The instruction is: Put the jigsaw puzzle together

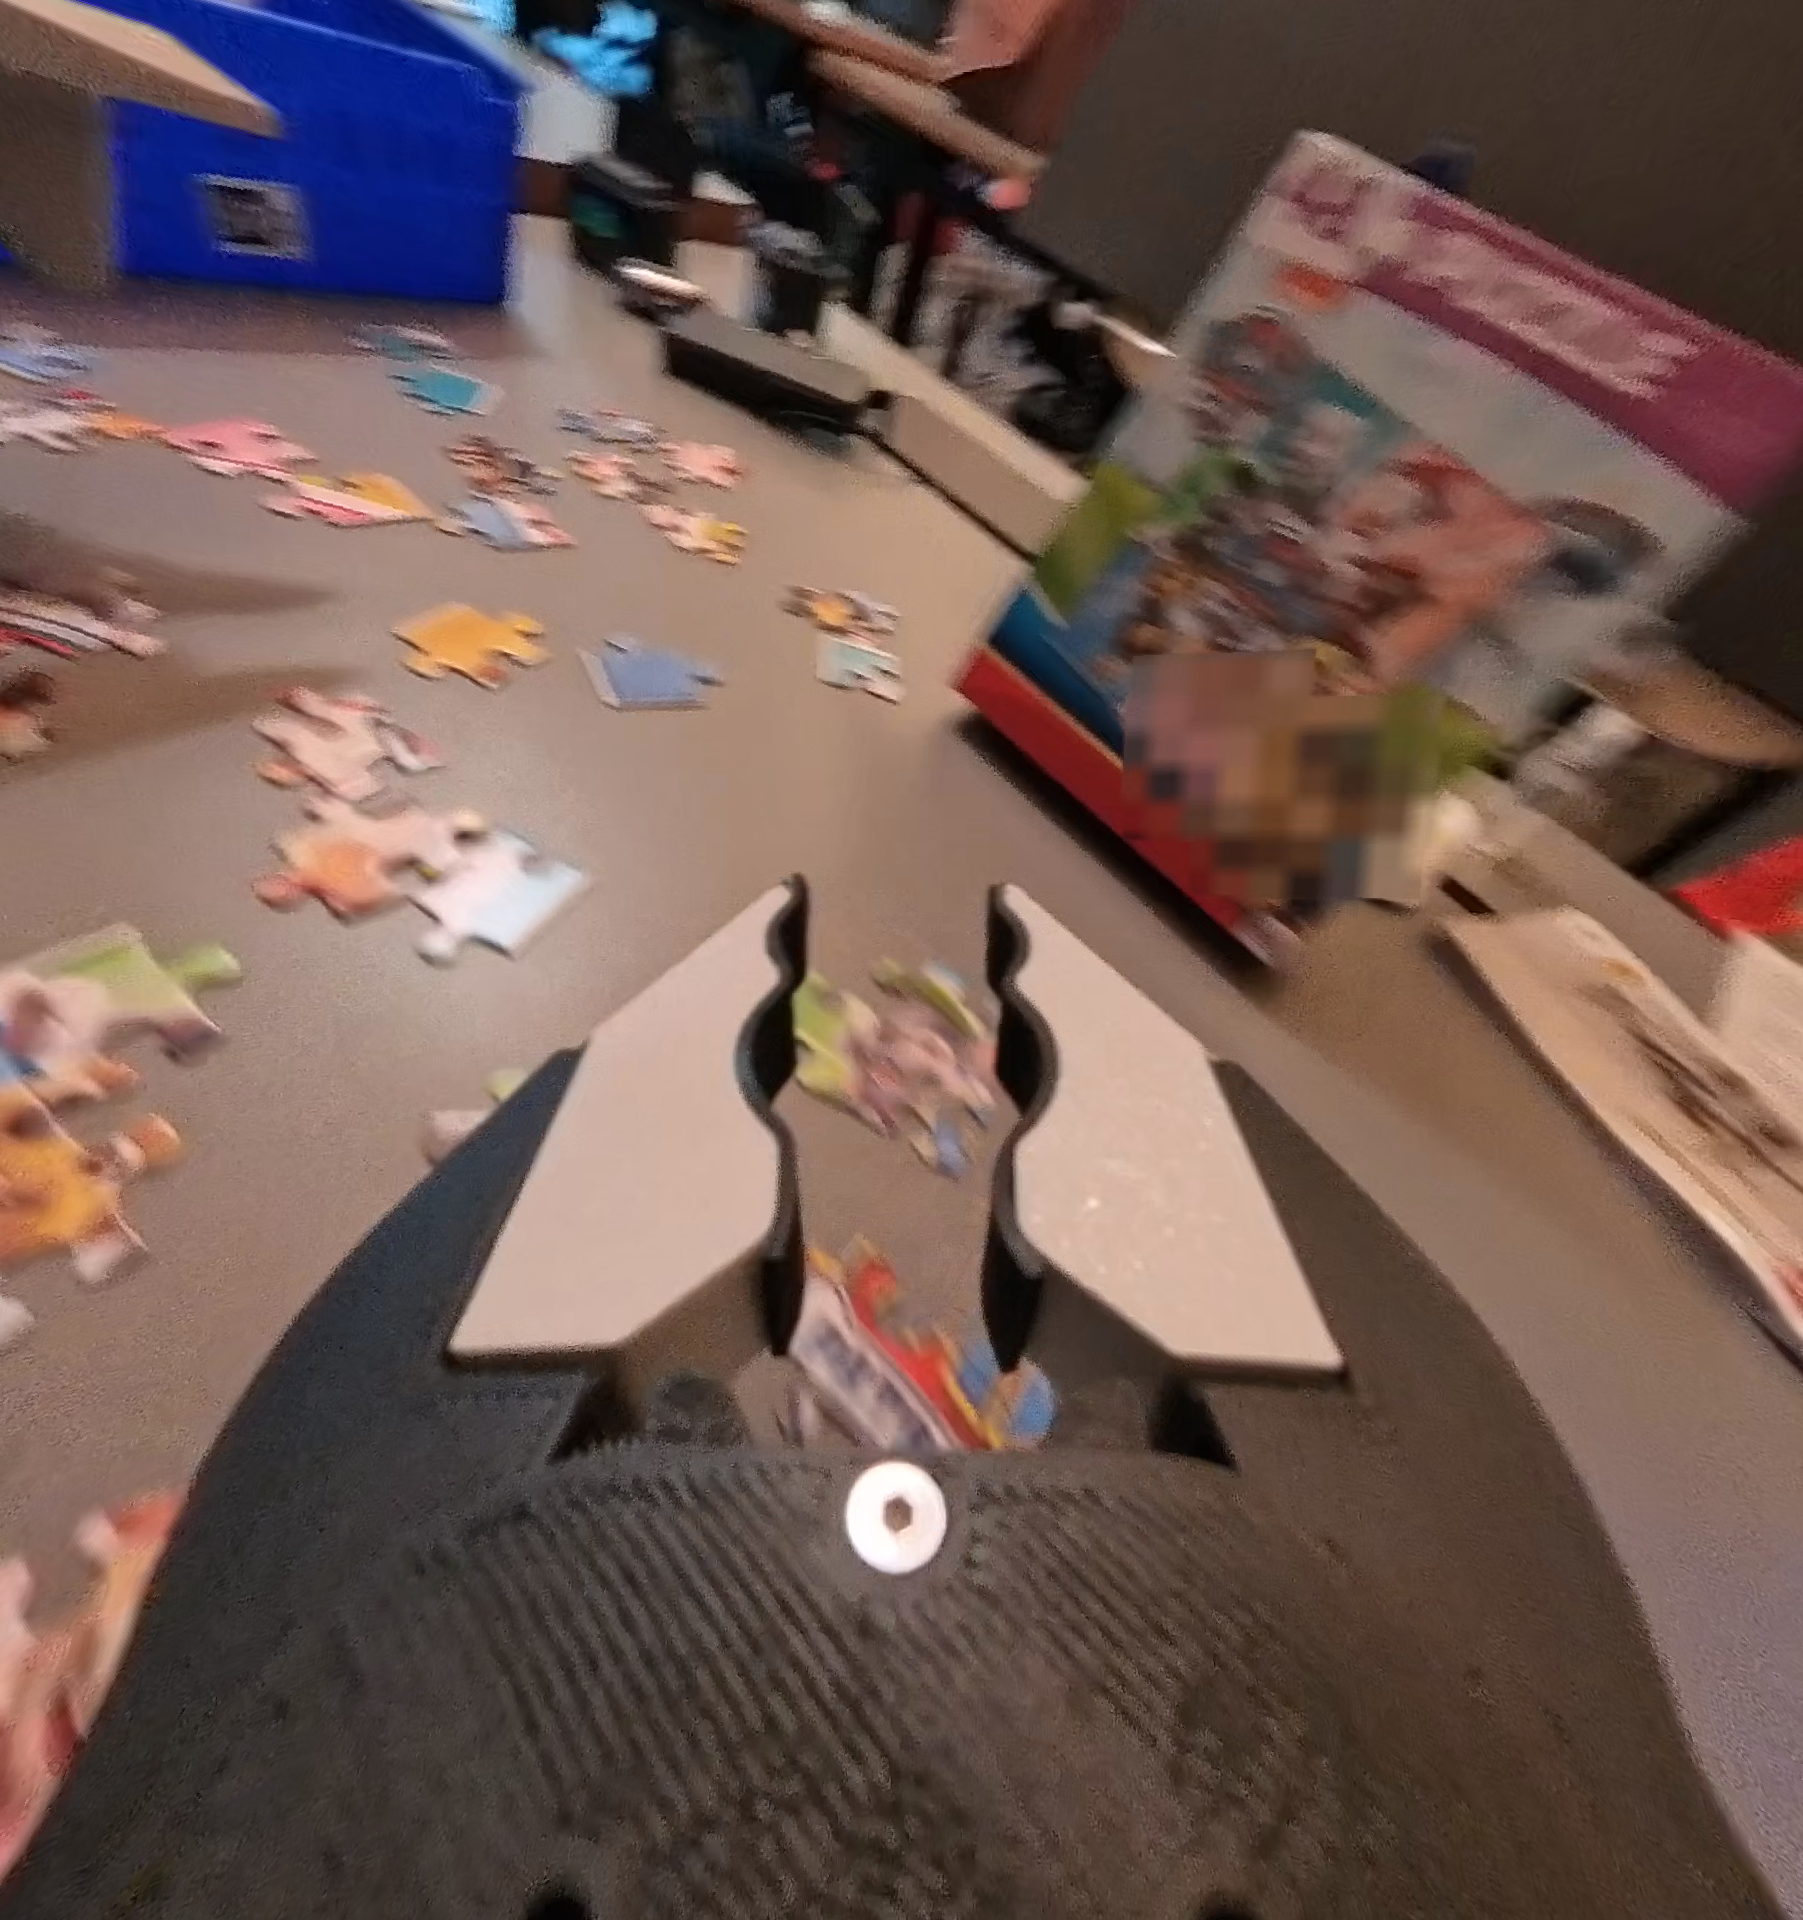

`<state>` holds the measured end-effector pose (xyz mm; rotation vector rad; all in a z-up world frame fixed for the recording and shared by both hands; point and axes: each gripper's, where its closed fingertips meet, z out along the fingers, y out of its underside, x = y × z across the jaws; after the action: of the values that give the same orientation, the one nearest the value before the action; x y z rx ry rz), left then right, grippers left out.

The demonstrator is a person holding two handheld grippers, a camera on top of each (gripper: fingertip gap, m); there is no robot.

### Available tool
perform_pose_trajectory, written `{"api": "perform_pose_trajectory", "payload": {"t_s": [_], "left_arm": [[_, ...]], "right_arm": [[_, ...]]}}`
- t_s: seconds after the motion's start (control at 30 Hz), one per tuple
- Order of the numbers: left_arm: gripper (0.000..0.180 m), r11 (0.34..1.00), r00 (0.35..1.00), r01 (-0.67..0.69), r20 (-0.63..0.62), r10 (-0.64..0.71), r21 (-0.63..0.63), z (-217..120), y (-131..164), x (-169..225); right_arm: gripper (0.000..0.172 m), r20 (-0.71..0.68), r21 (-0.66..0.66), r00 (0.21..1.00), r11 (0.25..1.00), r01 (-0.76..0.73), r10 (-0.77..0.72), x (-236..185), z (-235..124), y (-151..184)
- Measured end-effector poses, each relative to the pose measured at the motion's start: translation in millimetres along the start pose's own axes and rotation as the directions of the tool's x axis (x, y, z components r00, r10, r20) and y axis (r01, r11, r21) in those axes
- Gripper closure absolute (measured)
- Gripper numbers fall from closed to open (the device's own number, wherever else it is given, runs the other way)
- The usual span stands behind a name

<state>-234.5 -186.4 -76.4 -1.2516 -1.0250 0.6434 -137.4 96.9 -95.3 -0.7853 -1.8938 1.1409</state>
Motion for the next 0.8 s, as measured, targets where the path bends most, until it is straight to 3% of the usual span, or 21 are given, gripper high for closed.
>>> {"api": "perform_pose_trajectory", "payload": {"t_s": [0.07, 0.2, 0.3, 0.4, 0.53, 0.67, 0.8], "left_arm": [[0.150, 0.999, 0.999, 0.035, -0.011, -0.034, 0.019, -1.1, -3.8, -2.8], [0.150, 0.992, 0.992, 0.120, -0.040, -0.118, 0.047, -3.4, -9.4, -9.1], [0.150, 0.985, 0.986, 0.155, -0.068, -0.151, 0.069, -6.1, -13.8, -8.9], [0.150, 0.985, 0.987, 0.143, -0.081, -0.136, 0.096, -9.1, -19.5, -6.5], [0.150, 0.981, 0.981, 0.169, -0.113, -0.158, 0.100, -9.0, -21.6, -3.7], [0.150, 0.972, 0.973, 0.203, -0.136, -0.186, 0.120, -10.8, -26.7, -5.4], [0.150, 0.962, 0.962, 0.244, -0.158, -0.224, 0.121, -11.3, -27.3, -6.5]], "right_arm": [[0.124, 0.115, -0.031, 0.993, 0.999, 0.036, -0.032, -24.1, 38.1, -23.0], [0.119, 0.246, -0.074, 0.968, 0.994, 0.078, -0.057, -53.7, 126.7, -51.5], [0.117, 0.289, -0.193, 0.957, 0.981, 0.033, 0.024, -58.3, 198.4, -39.8], [0.115, 0.231, -0.314, 0.968, 0.949, -0.019, 0.096, -45.4, 252.2, -21.6], [0.110, 0.079, -0.417, 0.970, 0.891, -0.177, 0.230, -24.9, 283.6, -14.5], [0.107, 0.046, -0.499, 0.966, 0.844, -0.197, 0.253, -30.2, 293.2, -3.0], [0.106, 0.037, -0.499, 0.957, 0.835, -0.231, 0.287, -35.0, 293.7, -1.9]]}}
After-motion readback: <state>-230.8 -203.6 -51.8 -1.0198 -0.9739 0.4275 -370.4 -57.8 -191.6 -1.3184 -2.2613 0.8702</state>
